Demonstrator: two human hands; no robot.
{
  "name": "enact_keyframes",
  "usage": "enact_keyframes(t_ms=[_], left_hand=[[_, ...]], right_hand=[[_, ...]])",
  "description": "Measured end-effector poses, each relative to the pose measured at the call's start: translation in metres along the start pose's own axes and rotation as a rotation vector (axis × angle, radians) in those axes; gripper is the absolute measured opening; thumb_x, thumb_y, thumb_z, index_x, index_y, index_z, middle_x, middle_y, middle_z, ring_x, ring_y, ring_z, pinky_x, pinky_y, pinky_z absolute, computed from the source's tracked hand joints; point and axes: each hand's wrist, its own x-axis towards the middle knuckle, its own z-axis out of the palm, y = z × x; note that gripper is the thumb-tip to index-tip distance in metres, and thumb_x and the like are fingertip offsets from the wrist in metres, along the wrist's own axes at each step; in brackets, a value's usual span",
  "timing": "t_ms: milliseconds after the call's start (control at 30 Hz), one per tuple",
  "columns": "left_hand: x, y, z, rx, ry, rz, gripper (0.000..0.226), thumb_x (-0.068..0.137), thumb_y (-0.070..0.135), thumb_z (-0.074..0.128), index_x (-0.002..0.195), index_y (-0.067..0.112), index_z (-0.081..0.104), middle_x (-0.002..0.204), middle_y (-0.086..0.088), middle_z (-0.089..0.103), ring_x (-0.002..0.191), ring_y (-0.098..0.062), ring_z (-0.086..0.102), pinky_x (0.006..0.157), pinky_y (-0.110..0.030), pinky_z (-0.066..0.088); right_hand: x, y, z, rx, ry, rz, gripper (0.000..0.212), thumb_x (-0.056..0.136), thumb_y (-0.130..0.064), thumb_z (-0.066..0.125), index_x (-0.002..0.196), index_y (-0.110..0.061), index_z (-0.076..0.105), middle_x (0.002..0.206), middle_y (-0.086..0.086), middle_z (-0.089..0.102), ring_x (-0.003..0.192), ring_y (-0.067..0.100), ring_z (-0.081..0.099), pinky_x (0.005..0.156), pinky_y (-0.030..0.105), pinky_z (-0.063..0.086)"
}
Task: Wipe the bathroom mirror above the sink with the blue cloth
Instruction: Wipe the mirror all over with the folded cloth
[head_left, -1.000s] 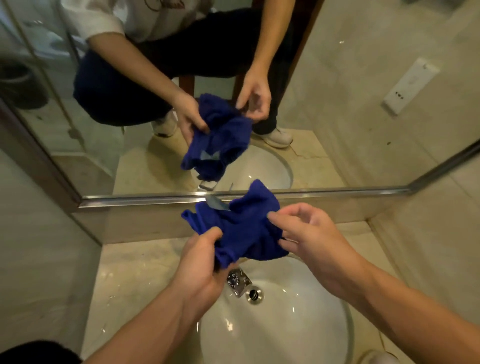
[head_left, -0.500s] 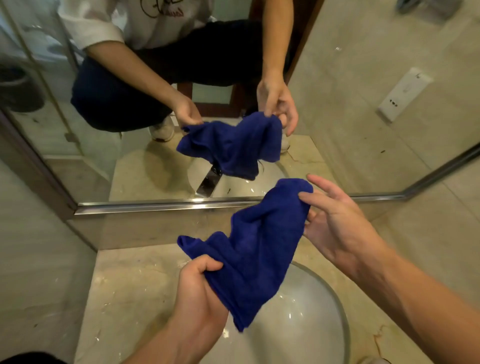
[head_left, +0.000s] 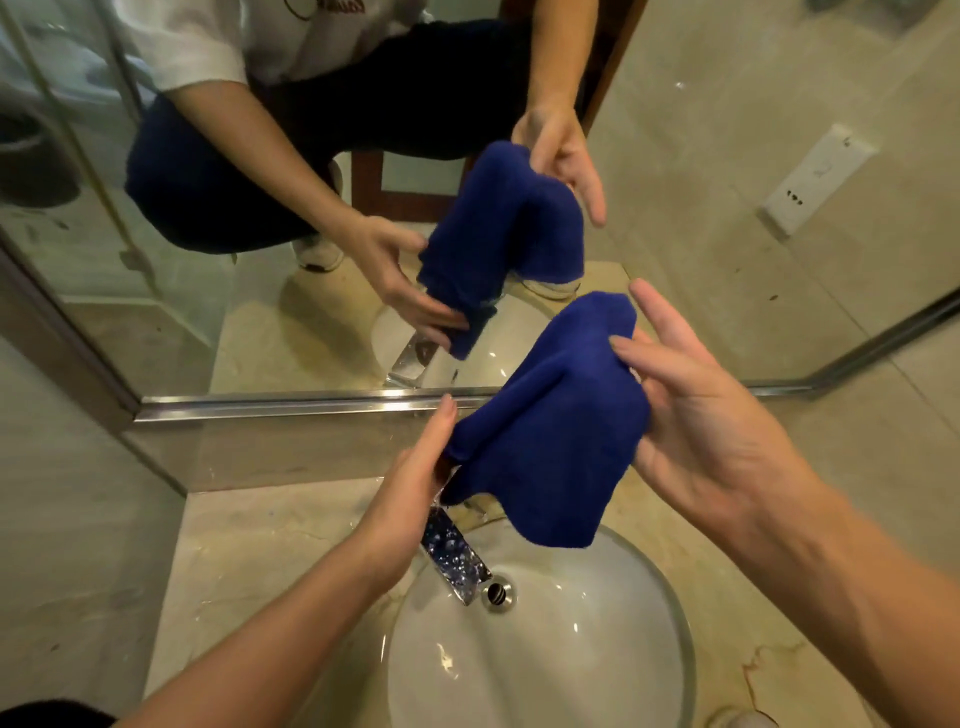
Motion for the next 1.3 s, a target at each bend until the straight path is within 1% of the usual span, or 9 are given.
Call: enact_keyframes(t_ms=[167, 400, 500, 567, 700, 867, 933, 1133, 1300], left_hand=[[-0.003, 0.005, 0.000, -0.369, -0.131, -0.144, 0.077, 0.073, 0.072, 0.038, 0.112, 0.016, 0.075, 0.123, -0.009, 0.069, 0.116, -0.020, 0.065, 0.100, -0.037, 0.045], [-0.012, 0.009, -0.002, -0.298, -0.409, -0.307, 0.090, 0.065, 0.084, 0.047, 0.128, 0.023, 0.066, 0.132, -0.006, 0.064, 0.124, -0.023, 0.060, 0.103, -0.042, 0.047], [-0.011, 0.014, -0.002, -0.474, -0.388, -0.152, 0.093, 0.063, 0.076, 0.069, 0.131, 0.013, 0.062, 0.140, -0.013, 0.057, 0.130, -0.027, 0.053, 0.110, -0.043, 0.041], [-0.011, 0.020, -0.004, -0.538, -0.363, -0.068, 0.085, 0.061, 0.058, 0.084, 0.128, 0.011, 0.064, 0.136, -0.015, 0.060, 0.125, -0.027, 0.058, 0.102, -0.039, 0.050], [-0.013, 0.032, -0.002, -0.320, -0.196, 0.032, 0.043, 0.076, 0.020, 0.075, 0.117, 0.009, 0.068, 0.120, -0.016, 0.069, 0.113, -0.028, 0.066, 0.093, -0.034, 0.055], [-0.022, 0.055, 0.006, -0.076, -0.083, 0.241, 0.015, 0.080, 0.024, 0.067, 0.090, 0.022, 0.077, 0.095, -0.004, 0.076, 0.090, -0.015, 0.071, 0.075, -0.025, 0.056], [-0.026, 0.062, 0.007, -0.107, -0.051, 0.290, 0.014, 0.080, 0.021, 0.066, 0.087, 0.025, 0.078, 0.093, -0.002, 0.076, 0.090, -0.013, 0.071, 0.074, -0.023, 0.055], [-0.033, 0.078, 0.012, -0.434, 0.026, 0.125, 0.029, 0.088, 0.025, 0.061, 0.116, 0.017, 0.063, 0.107, -0.006, 0.075, 0.106, -0.015, 0.069, 0.091, -0.033, 0.055], [-0.039, 0.087, 0.006, -0.688, -0.096, 0.004, 0.035, 0.076, 0.023, 0.061, 0.105, 0.006, 0.070, 0.100, -0.010, 0.075, 0.092, -0.018, 0.073, 0.088, -0.032, 0.057]], right_hand=[[-0.005, -0.006, 0.008, 0.056, -0.093, -0.028, 0.080, 0.081, 0.004, 0.053, 0.148, -0.035, 0.031, 0.137, -0.006, 0.058, 0.109, 0.019, 0.067, 0.086, 0.034, 0.056], [-0.002, -0.006, 0.005, 0.036, -0.075, -0.017, 0.071, 0.091, 0.006, 0.046, 0.148, -0.033, 0.033, 0.132, -0.010, 0.060, 0.108, 0.019, 0.068, 0.083, 0.032, 0.057], [0.003, -0.005, -0.001, 0.050, -0.006, -0.001, 0.069, 0.092, 0.004, 0.046, 0.150, -0.029, 0.028, 0.135, -0.003, 0.059, 0.106, 0.018, 0.069, 0.082, 0.034, 0.058], [0.005, -0.007, -0.008, 0.114, 0.059, 0.015, 0.065, 0.092, -0.002, 0.049, 0.150, -0.022, 0.029, 0.131, 0.007, 0.062, 0.107, 0.021, 0.068, 0.085, 0.037, 0.057], [0.004, -0.017, -0.013, 0.115, 0.117, 0.088, 0.026, 0.084, -0.015, 0.056, 0.103, -0.005, 0.070, 0.110, 0.016, 0.070, 0.097, 0.028, 0.071, 0.082, 0.040, 0.057], [0.008, -0.014, -0.031, 0.203, 0.193, 0.100, 0.089, 0.071, -0.022, 0.075, 0.147, -0.002, 0.031, 0.141, 0.028, 0.047, 0.126, 0.037, 0.053, 0.098, 0.049, 0.046], [0.007, -0.003, -0.031, 0.168, 0.191, 0.204, 0.089, 0.072, -0.028, 0.076, 0.144, 0.004, 0.035, 0.143, 0.029, 0.045, 0.131, 0.038, 0.048, 0.104, 0.047, 0.043], [0.013, 0.013, -0.023, 0.289, 0.157, 0.190, 0.062, 0.092, -0.037, 0.054, 0.140, 0.000, 0.041, 0.131, 0.021, 0.060, 0.121, 0.030, 0.060, 0.099, 0.045, 0.048], [0.003, 0.048, -0.005, 0.114, -0.041, 0.337, 0.060, 0.086, -0.052, 0.055, 0.136, -0.019, 0.051, 0.137, 0.007, 0.058, 0.128, 0.027, 0.054, 0.104, 0.048, 0.042]])
